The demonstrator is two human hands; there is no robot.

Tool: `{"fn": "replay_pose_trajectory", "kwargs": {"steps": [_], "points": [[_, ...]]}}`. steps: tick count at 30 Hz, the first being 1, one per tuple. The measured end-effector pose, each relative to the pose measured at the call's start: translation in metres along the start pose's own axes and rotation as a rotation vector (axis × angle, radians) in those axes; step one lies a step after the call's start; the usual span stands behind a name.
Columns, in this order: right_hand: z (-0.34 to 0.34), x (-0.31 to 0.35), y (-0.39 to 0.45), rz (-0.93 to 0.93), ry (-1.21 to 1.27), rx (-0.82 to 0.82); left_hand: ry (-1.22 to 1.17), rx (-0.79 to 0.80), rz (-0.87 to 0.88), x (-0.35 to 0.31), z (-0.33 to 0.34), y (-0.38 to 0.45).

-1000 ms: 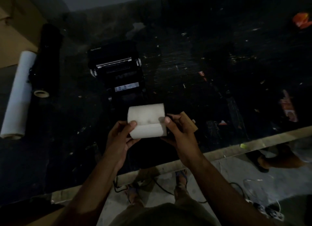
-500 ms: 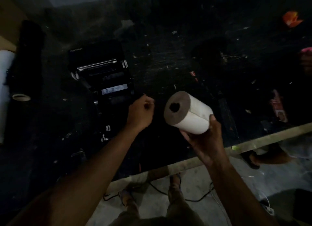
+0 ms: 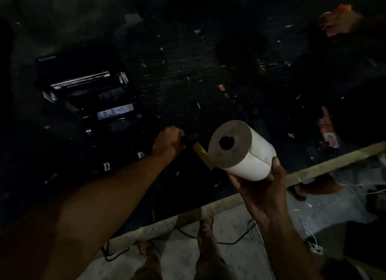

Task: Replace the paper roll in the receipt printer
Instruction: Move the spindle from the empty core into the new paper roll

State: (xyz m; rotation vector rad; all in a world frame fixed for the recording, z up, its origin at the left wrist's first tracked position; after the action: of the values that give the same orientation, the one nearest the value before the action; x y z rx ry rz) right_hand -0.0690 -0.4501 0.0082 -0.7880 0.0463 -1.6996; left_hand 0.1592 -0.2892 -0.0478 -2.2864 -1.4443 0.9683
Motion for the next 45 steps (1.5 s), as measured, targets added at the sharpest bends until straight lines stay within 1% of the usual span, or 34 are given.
{"fn": "replay_pose_trajectory", "kwargs": {"steps": [4, 7, 9, 13, 16, 18, 19, 23, 25, 27, 29, 32, 33, 34, 35, 37, 38, 39, 40, 42, 45], "points": [[-0.005, -0.004, -0.001, 0.015, -0.019, 0.000, -0.309, -0.123, -0.070, 0.006, -0.016, 0.000], [-0.006, -0.011, 0.000, 0.031, -0.003, -0.010, -0.578, -0.235, -0.005, 0.003, -0.038, -0.021], [-0.004, -0.018, 0.001, 0.052, 0.001, -0.012, -0.687, -0.295, 0.050, 0.003, -0.053, -0.048], [0.011, -0.034, 0.004, 0.106, -0.012, 0.020, -0.686, -0.452, 0.121, 0.006, -0.079, -0.116], [0.028, -0.048, 0.006, 0.152, -0.016, 0.040, -0.678, -0.499, 0.190, 0.003, -0.091, -0.158], [0.040, -0.058, 0.007, 0.178, -0.012, 0.065, -0.740, -0.499, 0.223, 0.003, -0.095, -0.176], [0.047, -0.062, 0.007, 0.190, -0.014, 0.086, -0.825, -0.475, 0.229, 0.004, -0.095, -0.181], [0.067, -0.078, 0.006, 0.230, -0.008, 0.127, -1.346, -0.328, 0.201, 0.013, -0.093, -0.194], [0.076, -0.083, 0.006, 0.249, 0.003, 0.142, -1.429, -0.246, 0.253, 0.016, -0.095, -0.200], [0.082, -0.087, 0.005, 0.269, 0.004, 0.152, -1.420, -0.160, 0.338, 0.016, -0.096, -0.205], [0.089, -0.090, 0.004, 0.280, -0.007, 0.172, -1.403, -0.088, 0.383, 0.016, -0.096, -0.209], [0.095, -0.095, 0.002, 0.298, -0.003, 0.205, -1.304, -0.068, 0.428, 0.015, -0.098, -0.214], [0.096, -0.097, 0.001, 0.302, -0.001, 0.212, -1.256, -0.101, 0.443, 0.014, -0.101, -0.216], [0.097, -0.098, 0.000, 0.303, 0.002, 0.216, -1.190, -0.175, 0.453, 0.013, -0.105, -0.218], [0.097, -0.100, 0.000, 0.303, 0.008, 0.217, -1.098, -0.291, 0.458, 0.015, -0.111, -0.222], [0.097, -0.102, -0.002, 0.304, 0.024, 0.215, -0.838, -0.565, 0.446, 0.018, -0.124, -0.232], [0.096, -0.102, -0.003, 0.303, 0.027, 0.214, -0.694, -0.671, 0.447, 0.018, -0.129, -0.238], [0.096, -0.103, -0.003, 0.302, 0.029, 0.211, -0.562, -0.740, 0.464, 0.015, -0.133, -0.244], [0.096, -0.103, -0.004, 0.301, 0.030, 0.205, -0.450, -0.778, 0.491, 0.010, -0.134, -0.250], [0.096, -0.103, -0.004, 0.298, 0.018, 0.186, -0.339, -0.771, 0.534, 0.001, -0.127, -0.255], [0.096, -0.104, -0.004, 0.294, 0.001, 0.160, -0.374, -0.708, 0.517, -0.007, -0.116, -0.254]]}}
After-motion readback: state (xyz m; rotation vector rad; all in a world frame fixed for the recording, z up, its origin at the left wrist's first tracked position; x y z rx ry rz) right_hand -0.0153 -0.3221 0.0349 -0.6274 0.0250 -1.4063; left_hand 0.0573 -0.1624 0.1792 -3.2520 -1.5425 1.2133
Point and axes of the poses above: each hand's wrist, its own y-axis towards the middle knuckle, its own z-axis out of the palm, x = y × z, the point moved 6 cm from there along y, towards the middle knuckle, and after that the axes turned 9 degrees about x, right-handed, at the moved point
